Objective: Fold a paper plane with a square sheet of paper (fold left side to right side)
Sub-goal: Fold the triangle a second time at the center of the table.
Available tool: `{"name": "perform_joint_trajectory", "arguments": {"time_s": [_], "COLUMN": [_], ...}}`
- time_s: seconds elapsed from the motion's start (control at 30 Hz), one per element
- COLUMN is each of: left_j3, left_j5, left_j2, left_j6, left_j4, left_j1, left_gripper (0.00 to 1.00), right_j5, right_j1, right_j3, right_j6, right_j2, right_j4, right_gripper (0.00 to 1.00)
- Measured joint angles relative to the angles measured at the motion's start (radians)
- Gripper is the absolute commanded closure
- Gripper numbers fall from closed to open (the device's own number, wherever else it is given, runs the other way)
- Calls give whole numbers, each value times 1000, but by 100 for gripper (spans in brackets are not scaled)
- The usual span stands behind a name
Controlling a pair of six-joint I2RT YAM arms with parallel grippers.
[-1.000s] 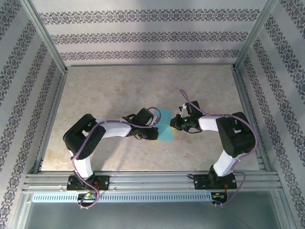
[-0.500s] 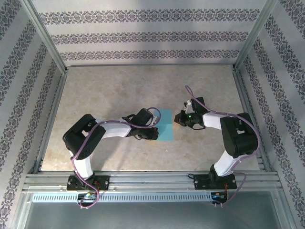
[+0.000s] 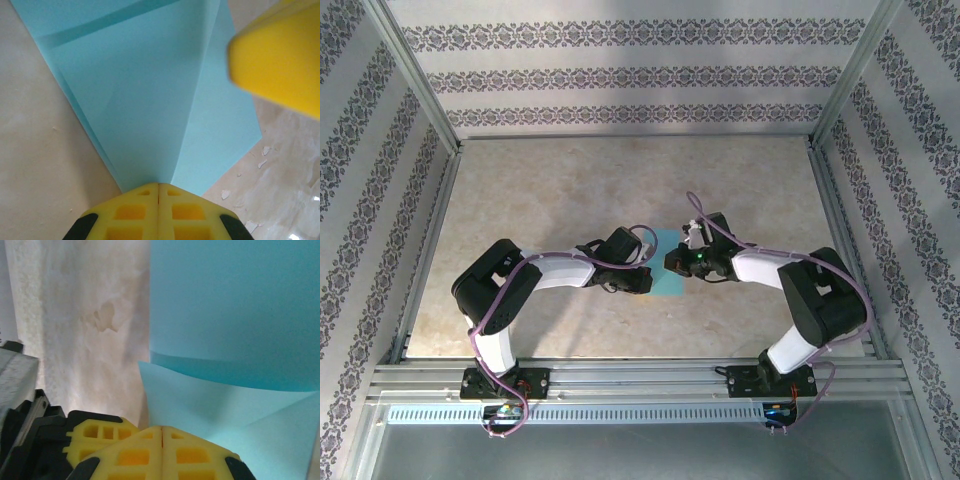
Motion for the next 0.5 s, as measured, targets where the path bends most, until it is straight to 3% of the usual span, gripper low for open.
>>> {"name": "perform_joint_trajectory", "arguments": {"time_s": [0.5], "left_j3": [0], "left_j5": [0], "left_j2": [0], "left_j6": [0], "left_j4": [0], "left_j1": [0], "left_gripper": [100], "right_j5": [31], "right_j1": [-35], "right_j3": [26], "right_j6": [-8], "right_j2": [95], "right_j4": [13], "right_gripper": [100]}}
